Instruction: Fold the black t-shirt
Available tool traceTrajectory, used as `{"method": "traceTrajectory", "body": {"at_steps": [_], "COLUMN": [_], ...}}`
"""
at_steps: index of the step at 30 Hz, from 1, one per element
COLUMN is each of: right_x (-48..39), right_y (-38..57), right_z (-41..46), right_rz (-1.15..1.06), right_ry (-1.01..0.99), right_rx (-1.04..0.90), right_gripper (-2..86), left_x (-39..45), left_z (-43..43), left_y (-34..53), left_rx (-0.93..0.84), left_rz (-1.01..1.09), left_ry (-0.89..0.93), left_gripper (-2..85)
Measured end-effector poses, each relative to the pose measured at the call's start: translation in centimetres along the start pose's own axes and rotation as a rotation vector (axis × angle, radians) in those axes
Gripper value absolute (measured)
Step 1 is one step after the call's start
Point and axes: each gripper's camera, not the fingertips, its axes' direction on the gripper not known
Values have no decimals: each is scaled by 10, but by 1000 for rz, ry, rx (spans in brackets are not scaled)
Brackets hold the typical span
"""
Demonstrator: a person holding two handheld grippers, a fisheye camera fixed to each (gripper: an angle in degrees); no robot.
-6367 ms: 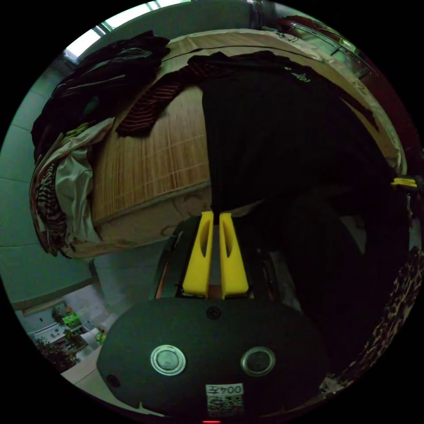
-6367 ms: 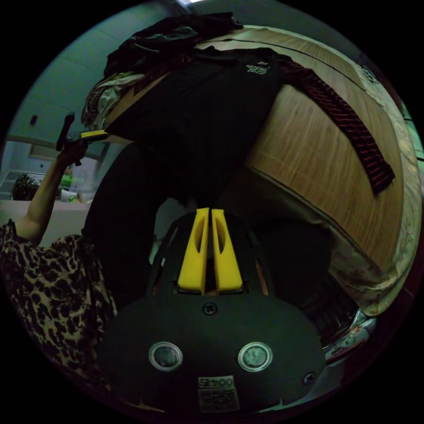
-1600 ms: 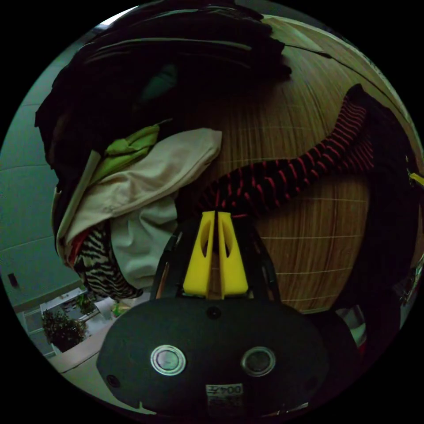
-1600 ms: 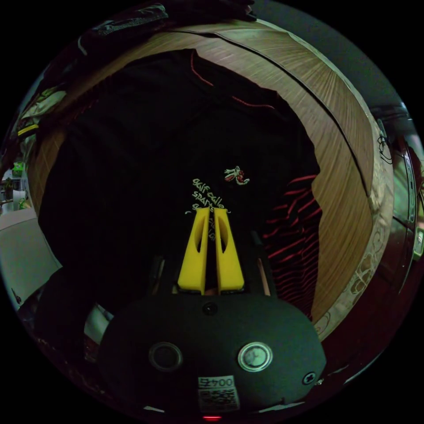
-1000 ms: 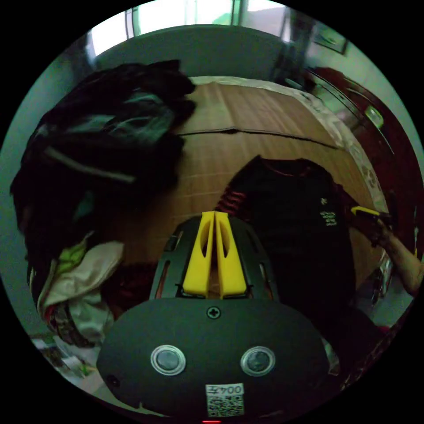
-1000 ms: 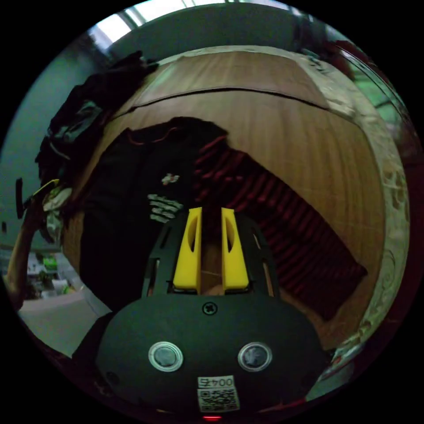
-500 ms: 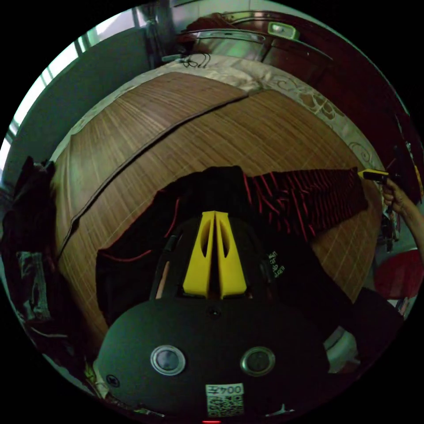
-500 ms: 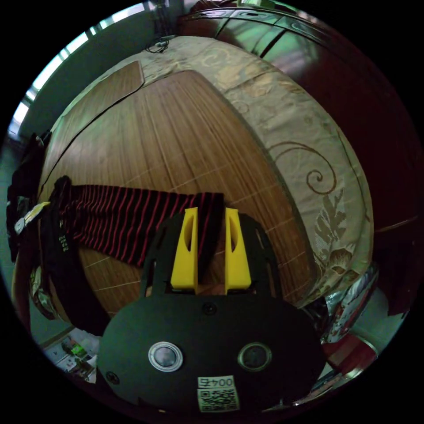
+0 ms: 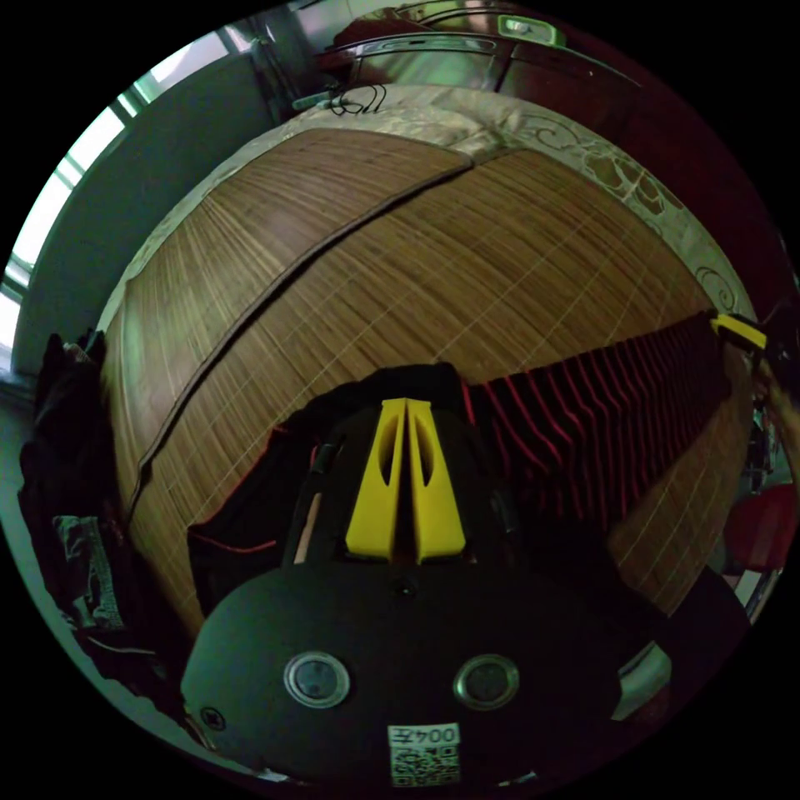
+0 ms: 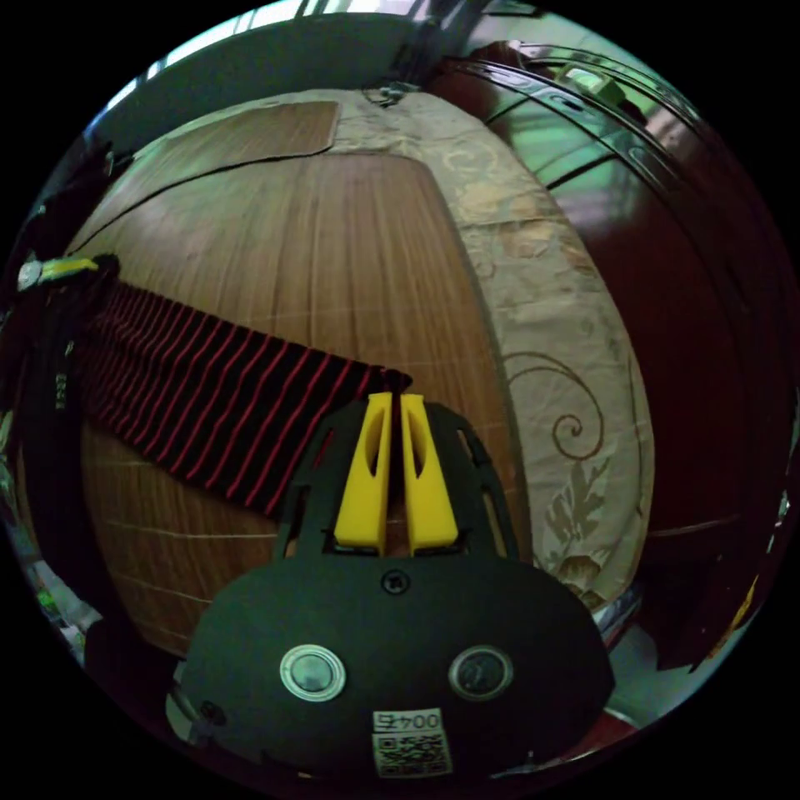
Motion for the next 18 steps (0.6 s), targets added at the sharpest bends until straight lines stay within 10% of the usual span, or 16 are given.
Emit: {"method": "traceTrajectory", "body": {"at_steps": [18], "right_x": [60], "right_y": [27], "right_z": [15], "right_rz": [-86], "right_ry": [4], "right_rx": [-312], "right_gripper": [54], "left_x": [72], "left_z": [-37], "left_y": [-49], "left_rx": [0], "left_rz": [-35], "left_ry": [-63], "left_gripper": [6]}}
